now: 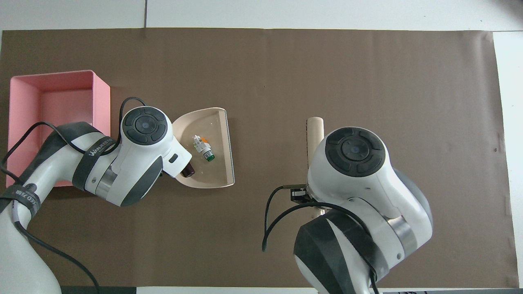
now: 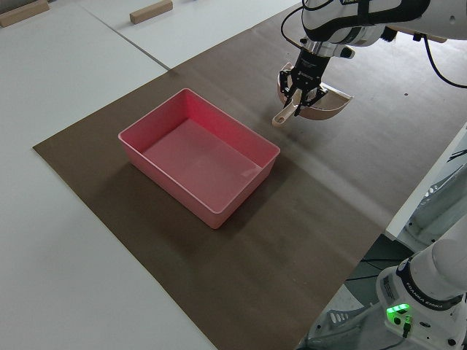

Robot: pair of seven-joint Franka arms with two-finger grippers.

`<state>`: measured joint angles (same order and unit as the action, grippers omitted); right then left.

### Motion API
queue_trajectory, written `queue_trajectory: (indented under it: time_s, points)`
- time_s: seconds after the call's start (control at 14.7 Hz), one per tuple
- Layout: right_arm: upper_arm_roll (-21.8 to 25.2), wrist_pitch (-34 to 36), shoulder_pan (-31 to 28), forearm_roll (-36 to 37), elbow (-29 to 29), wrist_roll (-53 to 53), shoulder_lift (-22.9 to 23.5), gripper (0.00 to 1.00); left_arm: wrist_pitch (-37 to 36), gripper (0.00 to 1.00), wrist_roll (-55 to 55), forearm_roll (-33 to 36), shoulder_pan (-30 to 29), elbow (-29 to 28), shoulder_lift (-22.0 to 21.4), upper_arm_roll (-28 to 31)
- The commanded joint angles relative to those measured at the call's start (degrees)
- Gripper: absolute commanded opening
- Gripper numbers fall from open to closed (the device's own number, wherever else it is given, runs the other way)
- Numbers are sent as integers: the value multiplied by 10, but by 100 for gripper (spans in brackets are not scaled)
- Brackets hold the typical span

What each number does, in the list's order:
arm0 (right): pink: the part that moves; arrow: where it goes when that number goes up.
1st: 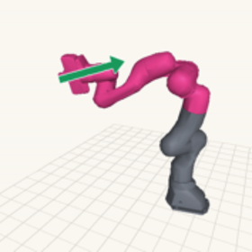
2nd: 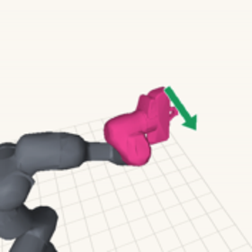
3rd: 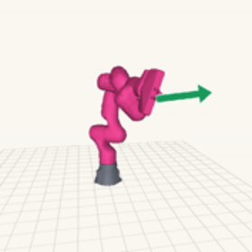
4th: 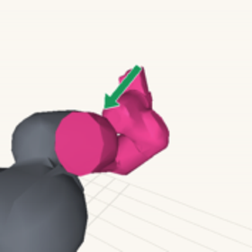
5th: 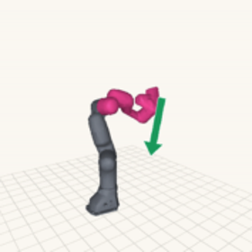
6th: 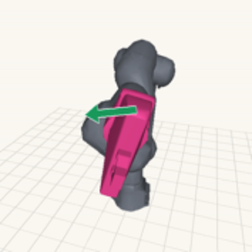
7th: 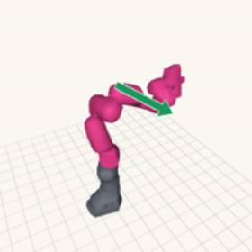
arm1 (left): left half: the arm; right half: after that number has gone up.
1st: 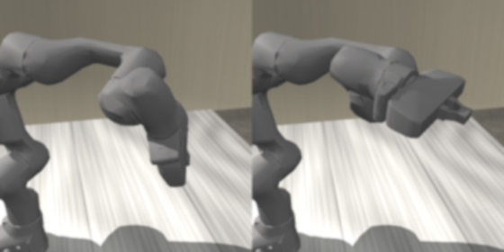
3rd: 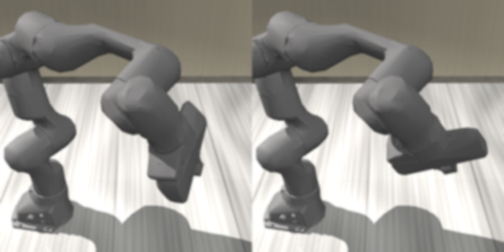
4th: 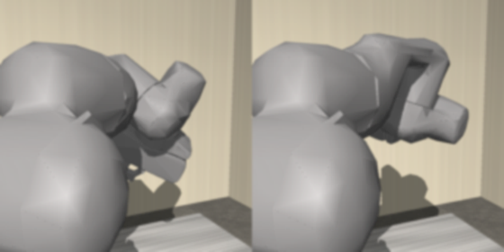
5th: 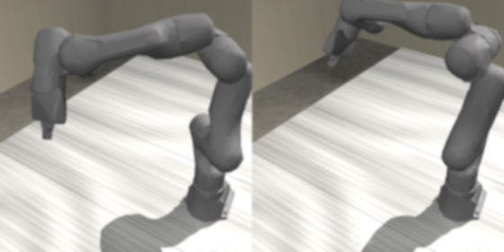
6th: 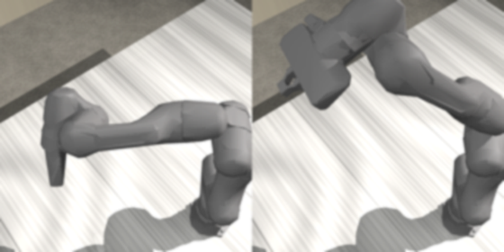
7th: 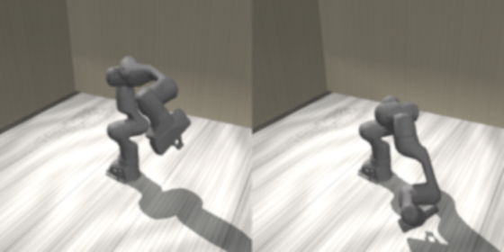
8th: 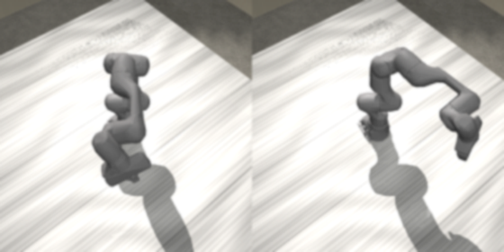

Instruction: Clean e-waste and dump in bin

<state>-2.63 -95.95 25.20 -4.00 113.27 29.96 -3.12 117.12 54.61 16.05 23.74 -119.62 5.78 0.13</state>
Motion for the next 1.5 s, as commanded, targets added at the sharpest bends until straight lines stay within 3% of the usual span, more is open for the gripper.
queue_trajectory:
  time_s: [0.0,0.2,0.41,0.68,1.02,1.43]
  points:
    - [-8,8,-75,32,16,-67,-10,0,14,0,50,-37,-32,-18,-38,-2]
    - [-9,-25,-161,62,45,-144,-18,0,6,0,94,-63,-63,3,-45,-2]
    - [-9,-78,-266,64,84,-249,-16,0,-57,0,193,-99,-114,69,-38,0]
    - [-9,-93,-345,85,105,-356,8,0,-91,0,289,-116,-183,118,-32,0]
    - [-10,-127,-374,84,102,-386,64,0,-160,0,366,-117,-250,229,24,2]
    - [-9,-129,-371,84,106,-386,71,3,-133,0,445,-65,-324,246,43,5]
